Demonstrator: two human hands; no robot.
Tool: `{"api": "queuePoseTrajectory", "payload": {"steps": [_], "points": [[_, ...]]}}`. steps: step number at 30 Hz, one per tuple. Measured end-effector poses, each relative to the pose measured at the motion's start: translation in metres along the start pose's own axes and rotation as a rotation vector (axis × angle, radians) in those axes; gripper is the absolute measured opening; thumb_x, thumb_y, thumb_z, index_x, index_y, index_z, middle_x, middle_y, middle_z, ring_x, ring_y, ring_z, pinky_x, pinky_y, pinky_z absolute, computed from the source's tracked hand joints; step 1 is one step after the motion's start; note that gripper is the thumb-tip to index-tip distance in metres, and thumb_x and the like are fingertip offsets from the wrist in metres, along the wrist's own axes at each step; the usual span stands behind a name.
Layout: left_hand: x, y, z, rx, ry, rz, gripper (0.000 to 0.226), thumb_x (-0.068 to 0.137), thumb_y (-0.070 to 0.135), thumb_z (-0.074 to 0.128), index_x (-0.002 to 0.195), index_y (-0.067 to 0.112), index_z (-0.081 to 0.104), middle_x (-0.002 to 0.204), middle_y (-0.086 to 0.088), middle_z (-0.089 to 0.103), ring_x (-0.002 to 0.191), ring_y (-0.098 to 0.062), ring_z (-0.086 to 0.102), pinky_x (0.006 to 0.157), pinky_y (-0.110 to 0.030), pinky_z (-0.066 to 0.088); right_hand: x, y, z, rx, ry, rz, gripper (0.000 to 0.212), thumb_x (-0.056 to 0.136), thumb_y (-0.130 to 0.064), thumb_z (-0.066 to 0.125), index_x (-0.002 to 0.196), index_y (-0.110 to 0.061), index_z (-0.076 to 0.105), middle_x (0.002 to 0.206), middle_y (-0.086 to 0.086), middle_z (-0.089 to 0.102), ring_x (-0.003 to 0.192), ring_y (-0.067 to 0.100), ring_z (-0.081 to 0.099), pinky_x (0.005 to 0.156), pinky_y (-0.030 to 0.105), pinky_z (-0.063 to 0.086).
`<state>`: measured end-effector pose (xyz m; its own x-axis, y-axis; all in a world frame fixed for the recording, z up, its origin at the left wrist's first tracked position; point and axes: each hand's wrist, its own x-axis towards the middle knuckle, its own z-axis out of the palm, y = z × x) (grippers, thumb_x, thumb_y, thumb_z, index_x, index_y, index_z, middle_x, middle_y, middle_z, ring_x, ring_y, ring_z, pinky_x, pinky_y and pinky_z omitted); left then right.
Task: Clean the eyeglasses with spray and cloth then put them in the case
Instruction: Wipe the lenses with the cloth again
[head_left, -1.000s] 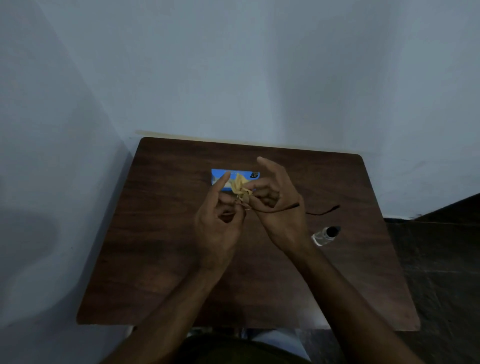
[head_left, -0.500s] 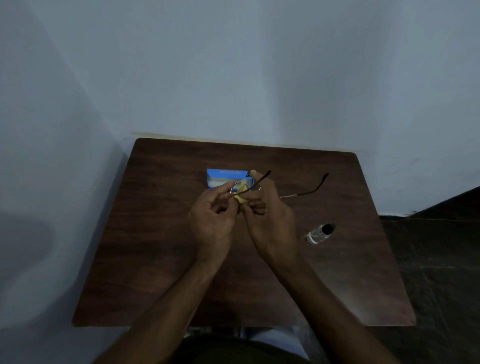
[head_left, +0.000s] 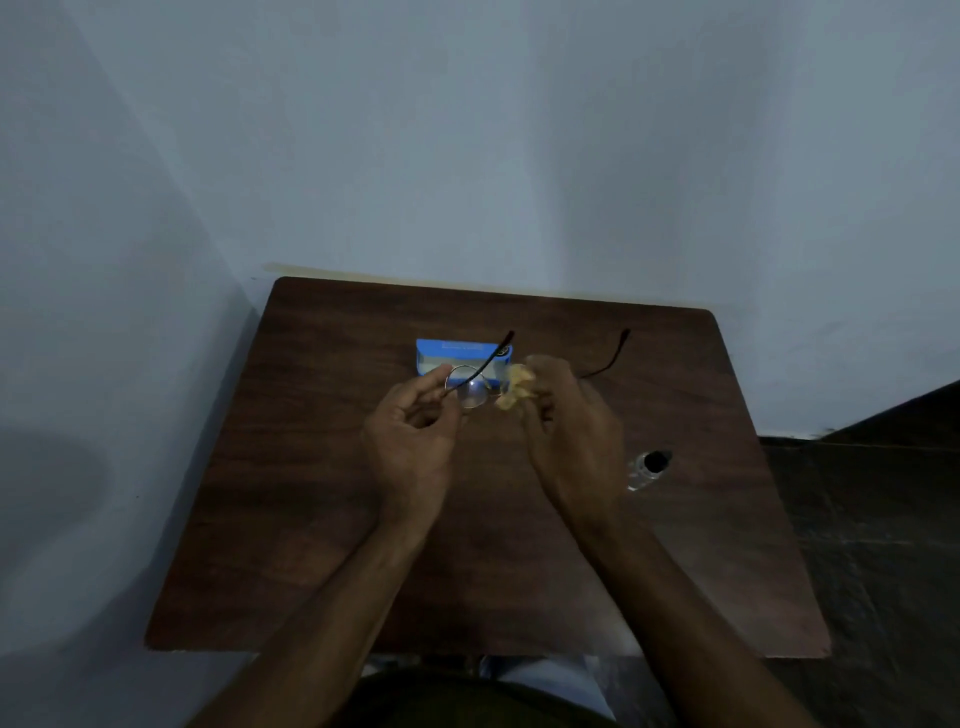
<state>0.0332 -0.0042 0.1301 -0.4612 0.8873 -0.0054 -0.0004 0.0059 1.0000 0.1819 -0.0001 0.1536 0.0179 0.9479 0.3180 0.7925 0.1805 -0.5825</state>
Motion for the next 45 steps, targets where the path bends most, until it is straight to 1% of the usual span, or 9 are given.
{"api": "queuePoseTrajectory", "payload": {"steps": [4,14,17,21,26,30,38,42,45], "points": [[-0.003,0.001,0.004,0.006,-0.011,-0.032,0.034,0.089,0.000,0.076,0.120,0.015,0.079,0.105,0.001,0.081,0.094,-0.019,0.079,0.087,-0.049,0.065,0.003,0.006,0.007,-0.141,0.085,-0.021,0.037,0.088,-0.005,0.070,0.123,-0.013,0.066,0.111,0.006,0.071,0.093,0.029,0.066,0.071,0.036,0.052],[-0.004,0.005,0.011,-0.246,0.064,-0.286,0.030,0.095,-0.006,0.069,0.118,0.013,0.075,0.087,-0.007,0.077,0.078,-0.016,0.077,0.072,-0.030,0.066,-0.002,0.023,0.010,0.010,0.032,-0.133,0.027,0.094,-0.017,0.059,0.120,-0.015,0.066,0.114,0.001,0.065,0.096,0.018,0.062,0.073,0.037,0.053],[-0.002,0.003,0.008,-0.273,0.057,-0.292,0.030,0.096,-0.006,0.067,0.117,0.014,0.074,0.091,-0.011,0.077,0.078,-0.014,0.078,0.072,-0.029,0.066,-0.013,0.021,0.011,0.248,0.144,-0.058,0.018,0.095,-0.013,0.074,0.113,-0.014,0.071,0.110,-0.002,0.070,0.098,0.015,0.069,0.081,0.036,0.057],[-0.005,0.002,0.006,-0.301,0.053,-0.312,0.028,0.096,-0.005,0.068,0.114,0.015,0.076,0.092,-0.012,0.079,0.083,-0.022,0.079,0.069,-0.027,0.064,-0.009,0.024,0.004,0.499,0.268,0.098,0.013,0.096,-0.008,0.073,0.108,-0.012,0.070,0.104,-0.002,0.073,0.098,0.017,0.072,0.085,0.043,0.059],[-0.007,-0.004,0.005,-0.296,0.024,-0.294,0.028,0.096,-0.006,0.067,0.119,0.008,0.075,0.091,-0.019,0.076,0.090,-0.035,0.077,0.071,-0.028,0.064,0.000,0.027,0.008,0.507,0.340,0.219,0.036,0.078,-0.003,0.086,0.107,-0.013,0.066,0.104,0.001,0.067,0.091,0.014,0.068,0.079,0.028,0.057],[-0.005,-0.004,0.001,-0.274,0.009,-0.253,0.030,0.096,-0.008,0.066,0.121,0.006,0.075,0.093,-0.023,0.077,0.089,-0.035,0.078,0.071,-0.028,0.064,-0.004,0.033,0.013,0.578,0.279,0.308,0.040,0.077,-0.010,0.089,0.111,-0.016,0.067,0.106,-0.003,0.072,0.093,0.014,0.071,0.081,0.028,0.059],[-0.003,-0.009,-0.002,-0.267,0.037,-0.278,0.027,0.097,-0.006,0.064,0.119,0.006,0.074,0.099,-0.028,0.075,0.098,-0.046,0.075,0.071,-0.030,0.066,-0.015,0.065,0.024,0.662,0.239,0.418,0.030,0.082,0.007,0.079,0.106,-0.009,0.069,0.098,0.006,0.075,0.090,0.013,0.072,0.082,0.025,0.058],[-0.005,-0.011,-0.001,-0.260,0.032,-0.322,0.026,0.097,-0.005,0.065,0.116,0.010,0.074,0.102,-0.027,0.077,0.098,-0.044,0.076,0.072,-0.031,0.067,-0.048,0.120,0.050,0.537,0.085,0.597,0.017,0.081,0.007,0.078,0.087,-0.006,0.069,0.080,0.004,0.075,0.076,0.009,0.070,0.077,0.036,0.057],[-0.009,-0.013,0.002,-0.230,0.014,-0.343,0.026,0.097,-0.004,0.066,0.118,0.009,0.075,0.101,-0.023,0.078,0.096,-0.036,0.078,0.073,-0.031,0.067,-0.073,0.162,0.071,0.483,-0.057,0.719,0.014,0.082,0.004,0.081,0.083,-0.004,0.069,0.079,0.006,0.076,0.082,0.026,0.077,0.079,0.047,0.064]]}}
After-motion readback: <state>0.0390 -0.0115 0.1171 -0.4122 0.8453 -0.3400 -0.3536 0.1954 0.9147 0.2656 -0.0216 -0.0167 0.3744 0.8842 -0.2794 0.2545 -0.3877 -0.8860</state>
